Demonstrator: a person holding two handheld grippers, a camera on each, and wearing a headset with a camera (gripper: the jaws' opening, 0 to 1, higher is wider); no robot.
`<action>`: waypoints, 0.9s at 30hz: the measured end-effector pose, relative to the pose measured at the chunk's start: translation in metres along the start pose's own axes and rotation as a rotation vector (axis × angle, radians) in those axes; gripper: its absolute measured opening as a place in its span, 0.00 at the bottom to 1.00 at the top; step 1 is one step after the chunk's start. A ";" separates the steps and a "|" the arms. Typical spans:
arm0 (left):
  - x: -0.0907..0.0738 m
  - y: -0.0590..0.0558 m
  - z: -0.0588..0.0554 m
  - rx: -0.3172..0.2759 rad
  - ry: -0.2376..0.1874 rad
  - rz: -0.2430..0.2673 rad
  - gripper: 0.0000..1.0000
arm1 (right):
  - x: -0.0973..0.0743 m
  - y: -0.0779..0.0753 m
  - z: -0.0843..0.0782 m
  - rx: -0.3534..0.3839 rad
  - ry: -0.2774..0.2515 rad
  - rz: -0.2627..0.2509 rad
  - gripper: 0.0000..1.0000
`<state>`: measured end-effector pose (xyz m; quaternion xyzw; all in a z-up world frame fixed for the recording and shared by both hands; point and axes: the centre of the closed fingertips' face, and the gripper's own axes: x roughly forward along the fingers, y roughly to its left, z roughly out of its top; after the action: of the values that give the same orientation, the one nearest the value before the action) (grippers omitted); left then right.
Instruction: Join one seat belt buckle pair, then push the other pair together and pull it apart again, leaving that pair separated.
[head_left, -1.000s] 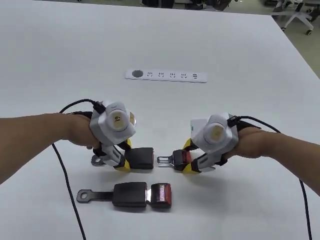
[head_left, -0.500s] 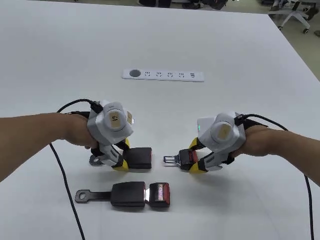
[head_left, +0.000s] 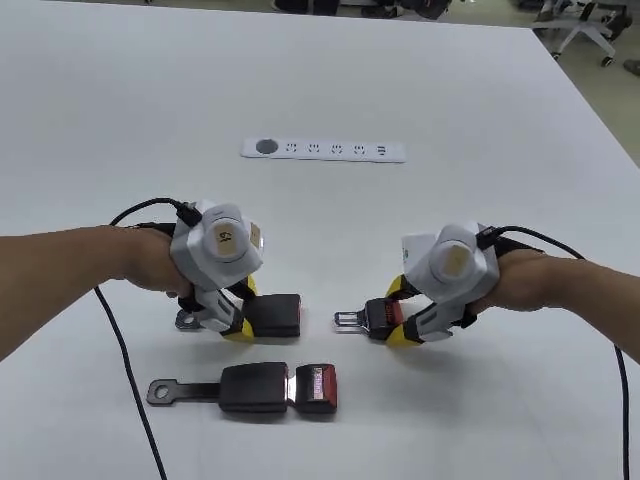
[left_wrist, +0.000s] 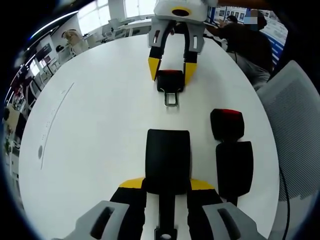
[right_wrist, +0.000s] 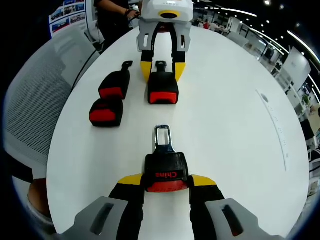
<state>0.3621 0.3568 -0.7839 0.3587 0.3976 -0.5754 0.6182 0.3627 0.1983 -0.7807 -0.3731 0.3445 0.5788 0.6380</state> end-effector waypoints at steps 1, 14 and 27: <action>0.000 0.000 0.000 0.002 0.000 0.001 0.32 | 0.000 0.000 0.000 0.002 0.000 0.000 0.32; -0.003 -0.003 0.000 0.014 0.010 0.033 0.40 | -0.003 -0.002 -0.002 -0.037 0.010 -0.021 0.33; -0.023 -0.002 -0.002 -0.053 -0.066 0.090 0.42 | -0.016 -0.007 -0.003 -0.014 -0.027 -0.071 0.41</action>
<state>0.3597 0.3681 -0.7641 0.3404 0.3756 -0.5477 0.6656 0.3682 0.1877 -0.7673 -0.3817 0.3187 0.5632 0.6600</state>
